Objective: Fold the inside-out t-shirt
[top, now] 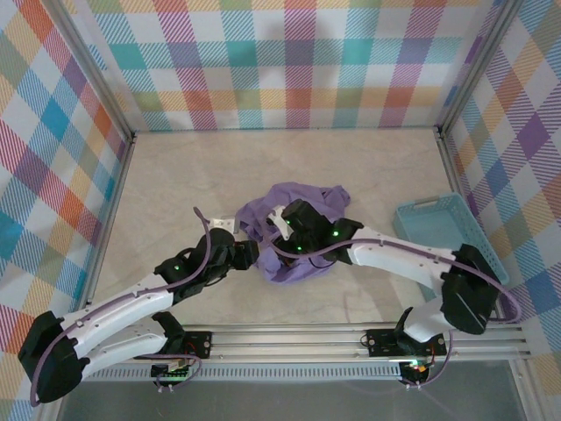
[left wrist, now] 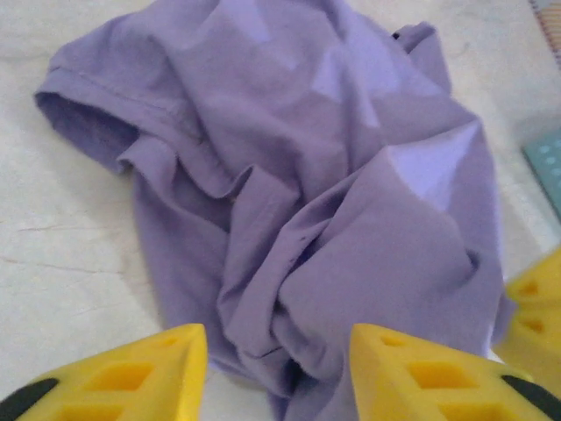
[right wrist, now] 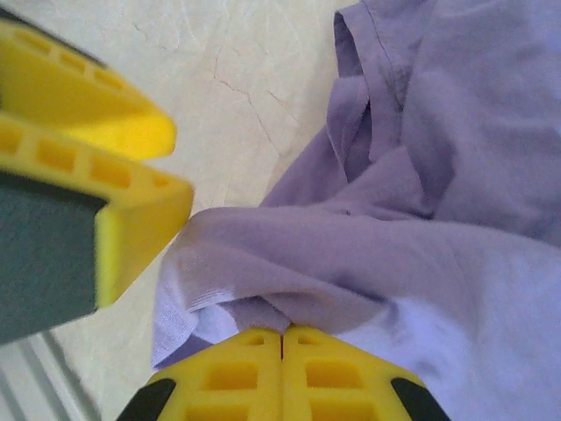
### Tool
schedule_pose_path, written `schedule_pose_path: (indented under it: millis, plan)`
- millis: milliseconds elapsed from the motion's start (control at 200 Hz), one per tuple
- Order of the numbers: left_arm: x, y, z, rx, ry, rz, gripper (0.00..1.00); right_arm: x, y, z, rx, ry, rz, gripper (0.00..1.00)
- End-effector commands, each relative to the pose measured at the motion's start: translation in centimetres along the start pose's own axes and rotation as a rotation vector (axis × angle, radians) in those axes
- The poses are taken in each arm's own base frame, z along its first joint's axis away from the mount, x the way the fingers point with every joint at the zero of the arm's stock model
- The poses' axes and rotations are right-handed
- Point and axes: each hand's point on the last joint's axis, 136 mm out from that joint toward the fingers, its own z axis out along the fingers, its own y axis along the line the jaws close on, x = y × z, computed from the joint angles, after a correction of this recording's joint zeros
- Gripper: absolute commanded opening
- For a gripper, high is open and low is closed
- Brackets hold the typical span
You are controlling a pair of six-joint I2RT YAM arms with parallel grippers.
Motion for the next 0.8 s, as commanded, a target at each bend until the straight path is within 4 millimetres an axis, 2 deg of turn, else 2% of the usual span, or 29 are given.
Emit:
schedule_pose_path:
  millis: [0, 70, 175, 330, 420, 500, 635, 730, 795]
  plan:
    - [-1.1, -1.3, 0.6, 0.023, 0.005, 0.008, 0.53, 3.5, -2.0, -2.4, 0.123, 0.095, 0.060, 0.00]
    - [-1.3, -1.0, 1.9, -0.029, 0.022, 0.011, 0.60, 5.2, -3.2, -3.8, 0.186, 0.124, 0.088, 0.00]
    - [-0.6, -0.4, 4.4, -0.106, 0.082, 0.020, 0.62, 7.3, -5.4, -6.1, 0.313, 0.157, 0.155, 0.00]
    - [1.5, -1.6, 8.0, -0.089, 0.206, 0.011, 0.63, 10.2, -8.2, -9.3, 0.512, 0.237, 0.298, 0.00]
    - [2.9, -2.4, 9.4, -0.057, 0.267, 0.001, 0.67, 12.0, -8.9, -10.5, 0.582, 0.273, 0.378, 0.00]
    - [4.3, -2.8, 10.3, -0.024, 0.310, -0.012, 0.69, 13.2, -9.3, -10.6, 0.604, 0.286, 0.415, 0.00]
    - [6.0, -2.4, 11.3, -0.014, 0.346, -0.045, 0.61, 13.5, -9.3, -9.8, 0.594, 0.280, 0.411, 0.00]
    - [6.5, -2.1, 11.8, -0.029, 0.365, -0.041, 0.41, 13.2, -9.4, -9.5, 0.604, 0.286, 0.395, 0.00]
    - [6.2, -1.7, 11.9, -0.066, 0.359, -0.024, 0.28, 13.1, -9.7, -9.9, 0.626, 0.291, 0.382, 0.00]
